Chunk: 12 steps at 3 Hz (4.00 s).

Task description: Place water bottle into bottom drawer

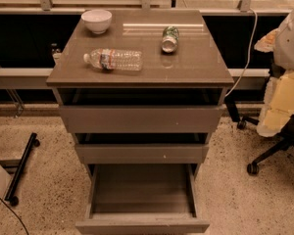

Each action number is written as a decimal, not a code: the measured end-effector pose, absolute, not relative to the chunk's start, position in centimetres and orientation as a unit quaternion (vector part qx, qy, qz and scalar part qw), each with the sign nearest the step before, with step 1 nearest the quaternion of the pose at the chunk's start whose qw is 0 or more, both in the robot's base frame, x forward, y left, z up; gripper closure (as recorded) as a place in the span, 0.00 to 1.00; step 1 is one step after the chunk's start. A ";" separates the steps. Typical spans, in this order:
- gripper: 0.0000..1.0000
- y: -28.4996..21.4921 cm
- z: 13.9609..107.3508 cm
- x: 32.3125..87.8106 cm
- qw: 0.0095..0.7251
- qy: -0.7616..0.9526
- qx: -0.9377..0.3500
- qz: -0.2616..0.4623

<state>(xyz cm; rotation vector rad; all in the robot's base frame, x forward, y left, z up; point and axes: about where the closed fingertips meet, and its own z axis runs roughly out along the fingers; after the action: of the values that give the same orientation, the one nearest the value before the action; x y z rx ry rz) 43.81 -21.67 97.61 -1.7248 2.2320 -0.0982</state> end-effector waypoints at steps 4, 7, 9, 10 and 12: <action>0.00 -17.5 95.7 48.7 0.219 0.739 -0.635 0.043; 0.00 -14.5 93.7 52.5 0.279 0.732 -0.615 0.087; 0.00 -10.9 91.9 58.4 0.300 0.722 -0.612 0.120; 0.00 -9.4 91.0 61.4 0.301 0.720 -0.610 0.137; 0.00 -6.2 89.4 66.7 0.300 0.715 -0.606 0.175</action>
Offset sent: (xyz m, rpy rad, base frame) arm 0.0257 0.0146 -0.0121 0.1238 0.0003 0.0536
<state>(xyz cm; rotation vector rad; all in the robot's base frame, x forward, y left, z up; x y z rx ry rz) 66.69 -6.20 89.42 -1.6085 1.8988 0.4647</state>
